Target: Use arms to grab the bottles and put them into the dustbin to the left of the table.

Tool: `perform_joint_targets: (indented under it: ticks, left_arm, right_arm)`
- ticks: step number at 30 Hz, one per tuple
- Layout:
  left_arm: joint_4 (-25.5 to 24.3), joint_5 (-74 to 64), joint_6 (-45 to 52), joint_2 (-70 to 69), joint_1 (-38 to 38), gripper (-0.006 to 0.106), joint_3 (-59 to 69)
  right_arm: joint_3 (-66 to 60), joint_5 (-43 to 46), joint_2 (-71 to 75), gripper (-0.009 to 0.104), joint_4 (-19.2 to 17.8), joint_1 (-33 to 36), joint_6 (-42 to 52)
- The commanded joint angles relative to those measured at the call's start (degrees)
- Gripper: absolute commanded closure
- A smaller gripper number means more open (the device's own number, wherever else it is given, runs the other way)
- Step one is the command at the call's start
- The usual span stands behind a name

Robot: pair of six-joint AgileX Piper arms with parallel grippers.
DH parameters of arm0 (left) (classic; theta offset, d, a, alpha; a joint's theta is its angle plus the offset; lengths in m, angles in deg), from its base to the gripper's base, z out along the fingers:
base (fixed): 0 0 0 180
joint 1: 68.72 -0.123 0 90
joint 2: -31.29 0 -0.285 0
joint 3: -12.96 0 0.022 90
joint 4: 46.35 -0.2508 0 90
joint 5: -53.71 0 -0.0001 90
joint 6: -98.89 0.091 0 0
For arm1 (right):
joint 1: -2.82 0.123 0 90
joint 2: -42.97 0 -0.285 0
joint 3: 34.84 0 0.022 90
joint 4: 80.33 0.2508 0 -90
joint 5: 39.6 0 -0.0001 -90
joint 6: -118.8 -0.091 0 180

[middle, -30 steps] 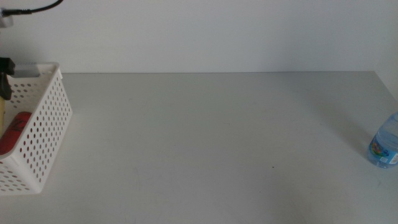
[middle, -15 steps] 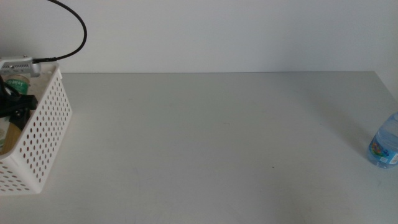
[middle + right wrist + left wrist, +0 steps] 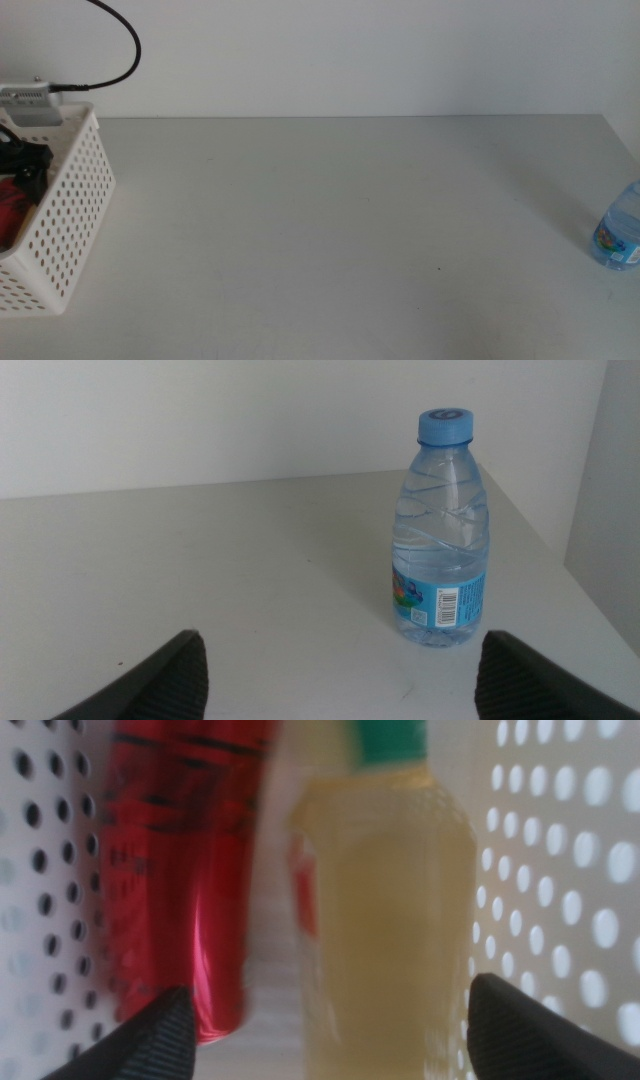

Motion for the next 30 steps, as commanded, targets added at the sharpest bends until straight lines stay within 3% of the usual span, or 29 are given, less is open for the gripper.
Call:
perform_joint_targets:
  ticks: [1,6,14,20,30]
  left_arm:
    - [0.0,-0.2,0.1,-4.3,0.1,0.007,-2.9]
    - [0.6,-2.7,-1.0,-8.6,0.5,0.007,-6.8]
    - [13.8,2.2,1.8,-23.2,3.5,0.007,-0.8]
    - [14.1,15.2,5.2,-37.3,13.9,0.007,13.6]
    - [16.1,18.2,4.8,-56.9,28.2,0.007,31.0]
  right_arm:
    - [0.6,4.6,1.2,0.001,-0.7,-0.4,0.2]
    - [0.6,4.6,1.2,0.001,-0.7,-0.4,0.2]
    - [0.6,4.6,1.2,0.001,-0.7,-0.4,0.2]
    - [0.6,4.6,1.2,0.001,-0.7,-0.4,0.2]
    - [0.6,4.6,1.2,0.001,-0.7,-0.4,0.2]
